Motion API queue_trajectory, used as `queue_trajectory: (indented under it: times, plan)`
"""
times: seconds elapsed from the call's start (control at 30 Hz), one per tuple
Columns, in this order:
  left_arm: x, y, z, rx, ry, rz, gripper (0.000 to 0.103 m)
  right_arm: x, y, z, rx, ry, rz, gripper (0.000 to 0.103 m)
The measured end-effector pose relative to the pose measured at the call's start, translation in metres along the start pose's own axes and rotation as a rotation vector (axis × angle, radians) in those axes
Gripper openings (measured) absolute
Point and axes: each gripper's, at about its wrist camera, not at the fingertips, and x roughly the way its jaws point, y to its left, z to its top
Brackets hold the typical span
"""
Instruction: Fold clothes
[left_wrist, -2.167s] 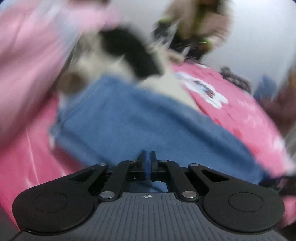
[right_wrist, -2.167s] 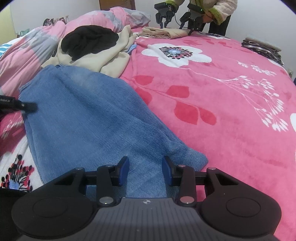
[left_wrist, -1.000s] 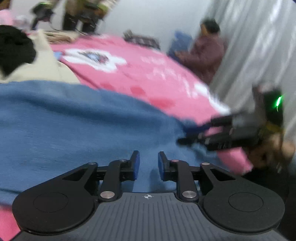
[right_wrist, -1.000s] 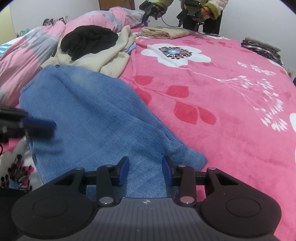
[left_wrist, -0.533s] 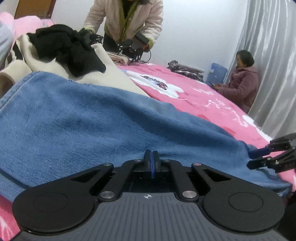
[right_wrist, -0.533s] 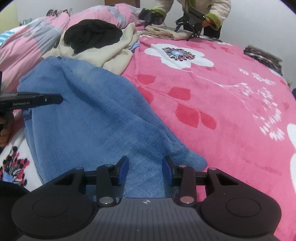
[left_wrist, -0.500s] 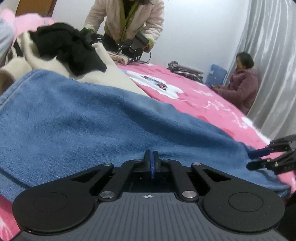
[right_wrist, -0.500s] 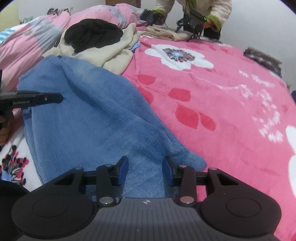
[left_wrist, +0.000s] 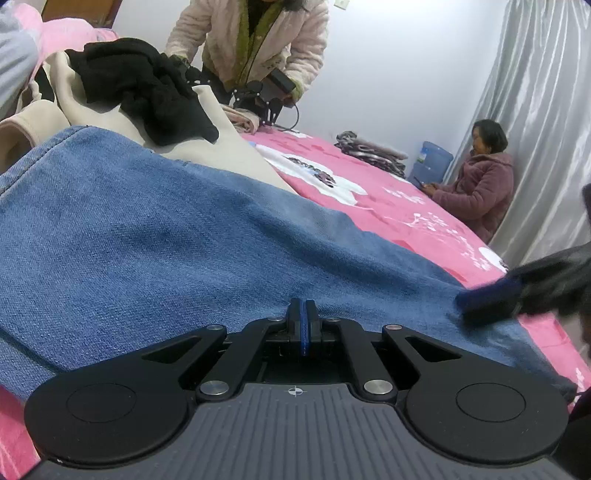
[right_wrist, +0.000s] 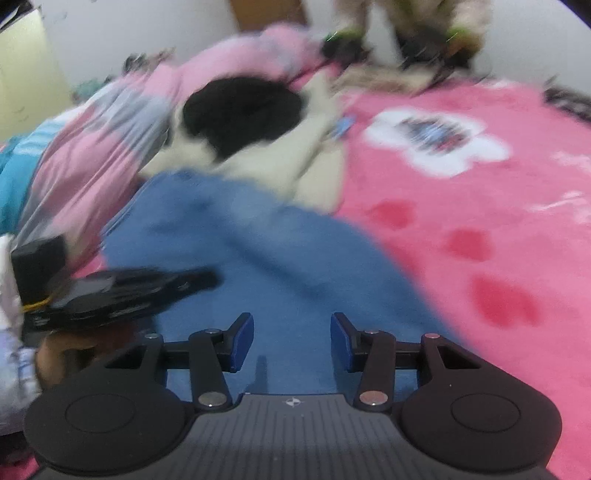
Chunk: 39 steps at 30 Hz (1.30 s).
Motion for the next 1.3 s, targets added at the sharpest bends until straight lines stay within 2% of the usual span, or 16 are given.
queue_trajectory:
  times: [0.1, 0.2, 0.33, 0.57, 0.63, 0.73, 0.83, 0.93, 1.03, 1.13, 1.3]
  plan:
    - [0.001, -0.001, 0.0, 0.004, 0.0, 0.001, 0.005, 0.018, 0.005, -0.011, -0.11, 0.082, -0.085, 0.048]
    - [0.001, -0.002, -0.001, 0.003, 0.0, -0.001, 0.005, 0.008, -0.005, -0.024, -0.155, 0.097, -0.084, 0.048]
    - [0.0, 0.0, 0.0, -0.001, 0.001, -0.008, 0.005, -0.016, -0.015, -0.043, -0.259, 0.143, -0.157, 0.048]
    - [0.001, 0.001, -0.001, -0.007, -0.001, -0.011, 0.005, -0.041, -0.02, -0.051, -0.221, 0.192, -0.238, 0.053]
    - [0.001, 0.002, -0.001, -0.011, -0.004, -0.012, 0.005, -0.043, -0.01, -0.04, -0.212, 0.153, -0.244, 0.051]
    - [0.001, 0.001, -0.002, -0.011, -0.006, -0.012, 0.005, -0.035, 0.002, -0.01, -0.152, 0.037, -0.156, 0.052]
    - [0.002, 0.001, -0.001, -0.012, -0.007, -0.012, 0.005, 0.007, 0.023, 0.004, -0.19, 0.071, -0.13, 0.052]
    - [0.003, 0.001, -0.002, -0.013, -0.007, -0.014, 0.005, 0.035, 0.033, -0.009, -0.281, 0.13, -0.135, 0.056]
    - [0.002, 0.001, -0.002, -0.014, -0.009, -0.016, 0.005, 0.02, 0.021, -0.023, -0.309, 0.138, -0.126, 0.056]
    - [0.002, 0.001, -0.002, -0.012, -0.009, -0.018, 0.005, -0.003, 0.004, -0.042, -0.352, 0.185, -0.164, 0.057]
    - [0.001, 0.002, -0.001, -0.017, -0.005, -0.025, 0.005, -0.041, -0.022, -0.065, -0.33, 0.216, -0.231, 0.059]
